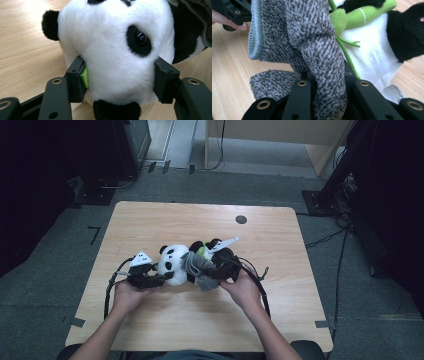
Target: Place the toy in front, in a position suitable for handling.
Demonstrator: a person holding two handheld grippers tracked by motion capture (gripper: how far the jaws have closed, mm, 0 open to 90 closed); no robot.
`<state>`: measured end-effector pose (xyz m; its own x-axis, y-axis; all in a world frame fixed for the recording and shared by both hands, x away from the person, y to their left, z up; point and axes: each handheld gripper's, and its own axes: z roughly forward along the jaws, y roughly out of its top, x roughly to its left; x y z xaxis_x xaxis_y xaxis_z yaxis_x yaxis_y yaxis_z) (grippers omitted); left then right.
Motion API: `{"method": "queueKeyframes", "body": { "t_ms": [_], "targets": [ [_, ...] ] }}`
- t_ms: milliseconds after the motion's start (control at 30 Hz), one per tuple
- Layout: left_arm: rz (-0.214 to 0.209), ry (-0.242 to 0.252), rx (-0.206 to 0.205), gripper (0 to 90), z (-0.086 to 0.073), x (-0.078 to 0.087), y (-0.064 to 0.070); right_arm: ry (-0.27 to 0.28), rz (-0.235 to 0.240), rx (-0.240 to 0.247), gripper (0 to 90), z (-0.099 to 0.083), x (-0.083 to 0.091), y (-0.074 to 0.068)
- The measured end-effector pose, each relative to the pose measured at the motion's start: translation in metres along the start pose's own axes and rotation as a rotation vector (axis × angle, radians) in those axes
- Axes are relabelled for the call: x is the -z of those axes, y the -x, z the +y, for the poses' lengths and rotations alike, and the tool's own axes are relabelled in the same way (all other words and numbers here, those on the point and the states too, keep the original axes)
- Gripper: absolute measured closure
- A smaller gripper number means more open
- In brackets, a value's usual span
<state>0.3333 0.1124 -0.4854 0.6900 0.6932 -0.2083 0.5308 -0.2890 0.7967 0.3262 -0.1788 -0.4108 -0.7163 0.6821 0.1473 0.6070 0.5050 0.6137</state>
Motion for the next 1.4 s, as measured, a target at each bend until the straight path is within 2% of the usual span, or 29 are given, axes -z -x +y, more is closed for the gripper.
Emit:
{"method": "queueKeyframes", "body": {
  "t_ms": [100,167,333,433,533,600,633,667,700,733,800,900,1167,1400],
  "targets": [
    [0.001,0.003,0.006,38.7,0.0,0.0,0.0,0.005,-0.002,-0.006,76.8,-0.001,0.002,-0.002],
    [0.0,0.005,0.024,38.4,-0.001,-0.001,-0.001,0.019,0.025,-0.023,76.9,0.001,0.002,-0.006],
    [0.009,0.002,0.037,38.3,0.001,-0.001,0.0,0.087,0.059,-0.024,77.0,0.01,0.0,-0.023],
    [0.009,0.003,0.043,38.3,0.001,0.0,0.0,0.125,0.077,-0.015,77.0,0.018,-0.01,-0.036],
    [0.007,0.002,0.044,38.2,0.001,0.0,0.0,0.123,0.094,-0.02,76.8,0.022,-0.027,-0.047],
    [0.005,0.002,0.042,38.0,0.001,0.0,0.0,0.119,0.072,-0.02,76.4,0.024,-0.037,-0.053],
    [0.005,0.002,0.042,38.0,0.001,0.0,0.0,0.113,0.041,-0.014,76.1,0.024,-0.043,-0.055],
    [0.007,0.001,0.041,38.1,0.0,0.0,0.0,0.096,0.007,-0.03,75.8,0.023,-0.052,-0.054],
    [0.007,-0.002,0.041,38.2,0.0,0.0,-0.001,0.097,0.007,-0.033,75.6,0.022,-0.055,-0.053],
    [0.004,-0.002,0.039,38.3,0.0,0.0,-0.001,0.111,0.025,-0.062,75.7,0.018,-0.059,-0.05],
    [0.004,0.001,0.032,38.3,0.0,0.0,0.0,0.123,0.043,-0.09,76.2,0.014,-0.058,-0.046],
    [-0.001,-0.005,0.035,38.5,0.001,0.0,-0.001,0.107,0.022,-0.082,77.1,0.011,-0.055,-0.046],
    [-0.01,-0.012,0.053,38.6,0.002,0.0,-0.003,0.063,-0.071,-0.045,78.2,-0.001,-0.037,-0.043],
    [-0.014,-0.01,0.045,38.6,0.002,0.0,-0.003,0.087,-0.119,-0.082,78.1,-0.022,-0.009,-0.026]
  ]
}}
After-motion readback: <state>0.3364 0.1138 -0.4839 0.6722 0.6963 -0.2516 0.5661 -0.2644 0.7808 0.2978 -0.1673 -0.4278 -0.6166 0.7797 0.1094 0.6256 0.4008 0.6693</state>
